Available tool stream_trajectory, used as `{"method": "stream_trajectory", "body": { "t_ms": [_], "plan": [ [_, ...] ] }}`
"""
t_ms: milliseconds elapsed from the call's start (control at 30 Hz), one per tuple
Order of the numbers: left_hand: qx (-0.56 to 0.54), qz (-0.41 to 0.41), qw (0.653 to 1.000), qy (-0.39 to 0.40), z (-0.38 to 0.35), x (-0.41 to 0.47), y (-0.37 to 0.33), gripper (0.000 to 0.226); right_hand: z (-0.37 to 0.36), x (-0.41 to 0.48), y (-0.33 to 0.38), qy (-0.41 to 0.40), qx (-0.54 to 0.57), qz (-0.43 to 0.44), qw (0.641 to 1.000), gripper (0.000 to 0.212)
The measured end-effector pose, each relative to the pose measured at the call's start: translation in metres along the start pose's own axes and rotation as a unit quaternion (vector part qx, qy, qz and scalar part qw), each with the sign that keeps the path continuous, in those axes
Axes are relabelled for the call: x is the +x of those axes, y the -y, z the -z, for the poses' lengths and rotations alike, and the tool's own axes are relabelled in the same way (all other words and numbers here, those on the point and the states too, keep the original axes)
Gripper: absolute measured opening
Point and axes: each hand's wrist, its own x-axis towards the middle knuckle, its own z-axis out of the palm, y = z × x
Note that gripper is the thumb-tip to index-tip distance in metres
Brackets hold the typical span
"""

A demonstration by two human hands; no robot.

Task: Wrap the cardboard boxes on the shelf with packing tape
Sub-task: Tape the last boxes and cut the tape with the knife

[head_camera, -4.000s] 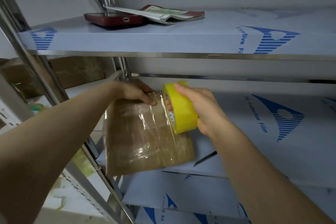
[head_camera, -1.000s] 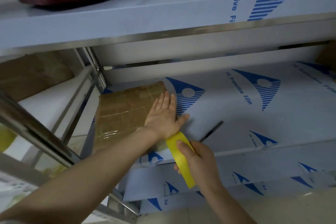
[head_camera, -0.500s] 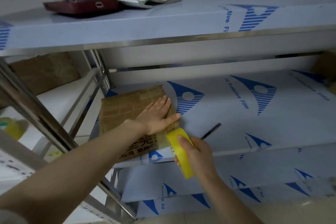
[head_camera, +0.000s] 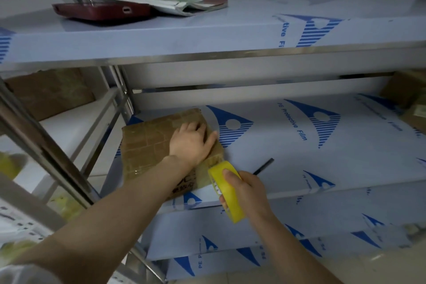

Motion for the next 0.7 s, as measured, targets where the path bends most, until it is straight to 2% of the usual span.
{"method": "stream_trajectory", "body": {
  "t_ms": [33, 100, 167, 267, 367, 433, 533, 633, 700],
  "plan": [
    [-0.018, -0.027, 0.999, -0.001, 0.003, -0.006, 0.005, 0.067, 0.001, 0.000, 0.000, 0.001, 0.009, -0.005, 1.000, 0.033],
    [-0.045, -0.068, 0.993, 0.082, 0.010, -0.021, 0.020, 0.078, 0.003, -0.001, 0.000, 0.001, 0.010, -0.009, 1.000, 0.033],
    [0.017, -0.081, 0.986, 0.146, 0.013, -0.040, 0.036, 0.091, 0.003, -0.002, -0.001, 0.000, 0.019, -0.012, 1.000, 0.033],
    [0.056, -0.065, 0.987, 0.133, 0.011, -0.057, 0.043, 0.084, 0.001, -0.009, 0.005, 0.016, 0.039, -0.021, 0.999, 0.031],
    [0.055, -0.061, 0.983, 0.164, 0.022, -0.059, 0.038, 0.076, 0.008, -0.022, 0.022, 0.035, 0.055, -0.015, 0.998, 0.030],
    [0.024, -0.072, 0.981, 0.179, 0.043, -0.057, 0.033, 0.073, 0.020, -0.038, 0.043, 0.080, 0.049, 0.002, 0.996, 0.026],
    [-0.078, -0.085, 0.973, 0.199, 0.080, -0.049, 0.033, 0.067, 0.040, -0.062, 0.084, 0.165, 0.020, 0.071, 0.983, 0.006],
    [-0.187, -0.065, 0.952, 0.232, 0.111, -0.045, 0.033, 0.064, 0.046, -0.071, 0.122, 0.224, 0.024, 0.151, 0.963, 0.020],
    [-0.211, -0.046, 0.945, 0.247, 0.122, -0.041, 0.034, 0.059, 0.040, -0.068, 0.139, 0.216, 0.035, 0.176, 0.960, 0.013]
  ]
}}
